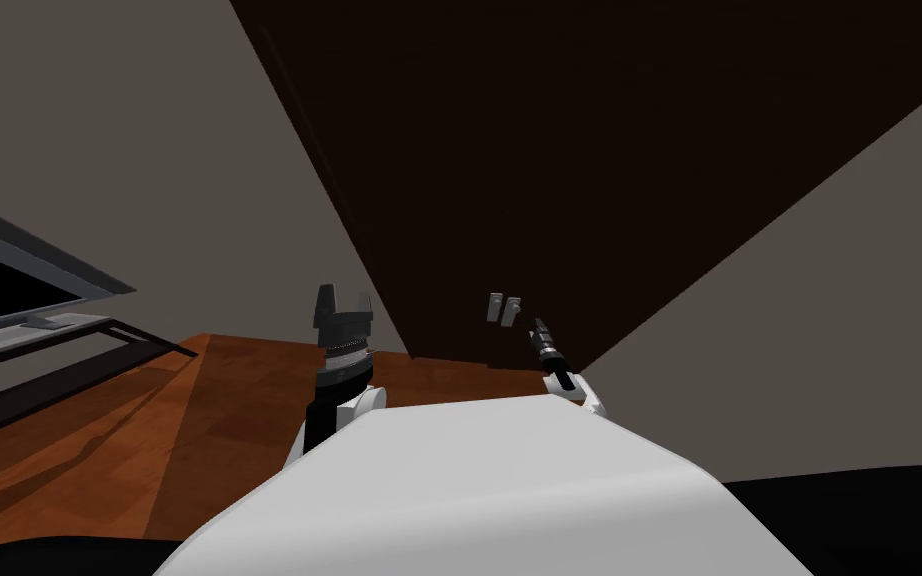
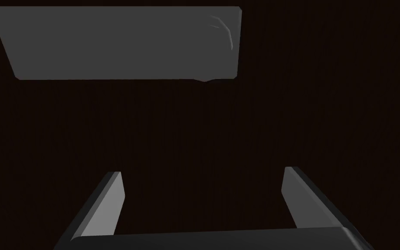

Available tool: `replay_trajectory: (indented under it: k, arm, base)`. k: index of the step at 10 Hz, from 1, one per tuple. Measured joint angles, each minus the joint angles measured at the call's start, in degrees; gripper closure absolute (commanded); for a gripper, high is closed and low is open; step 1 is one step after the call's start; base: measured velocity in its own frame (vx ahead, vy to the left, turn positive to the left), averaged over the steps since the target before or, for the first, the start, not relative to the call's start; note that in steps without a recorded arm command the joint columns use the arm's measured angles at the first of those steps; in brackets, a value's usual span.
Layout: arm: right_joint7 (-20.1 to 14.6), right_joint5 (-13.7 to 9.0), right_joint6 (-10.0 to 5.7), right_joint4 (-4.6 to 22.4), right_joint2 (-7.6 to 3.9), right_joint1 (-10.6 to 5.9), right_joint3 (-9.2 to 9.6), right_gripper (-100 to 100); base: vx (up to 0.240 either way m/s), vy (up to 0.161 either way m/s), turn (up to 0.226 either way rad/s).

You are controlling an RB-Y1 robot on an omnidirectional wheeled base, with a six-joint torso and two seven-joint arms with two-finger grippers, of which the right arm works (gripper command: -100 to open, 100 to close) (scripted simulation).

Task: Pull the door open

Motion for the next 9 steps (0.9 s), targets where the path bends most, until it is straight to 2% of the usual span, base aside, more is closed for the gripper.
replay_trajectory:
  k: [1,2,3,4,5,7,9]
  arm:
    - [-0.45,0.18,-0.23,-0.52,0.06,0.04,0.75,-100]
    - [-0.56,0.2,-0.32,-0.57,0.09,0.06,0.85,-100]
    - [-0.58,0.01,0.15,-0.76,-0.37,0.78,0.1,-100]
    - [-0.21,-0.1,0.11,0.19,-0.42,1.15,-0.98,-100]
    - [0.1,-0.26,0.46,0.56,-0.68,1.39,-1.91,-100]
    - [0.61,-0.49,0.99,1.34,-0.92,1.2,-3.07,-100]
    - [0.75,-0.58,0.63,1.96,-0.89,0.32,-2.98,-100]
  base:
    - [-0.077,0.061,0.009]
    - [-0.039,-0.022,-0.186]
    - [-0.032,-0.074,-0.152]
    - [0.003,-0.096,-0.139]
    - [0.125,-0.12,-0.074]
    - [0.173,-0.048,0.051]
    - [0.198,0.026,0.088]
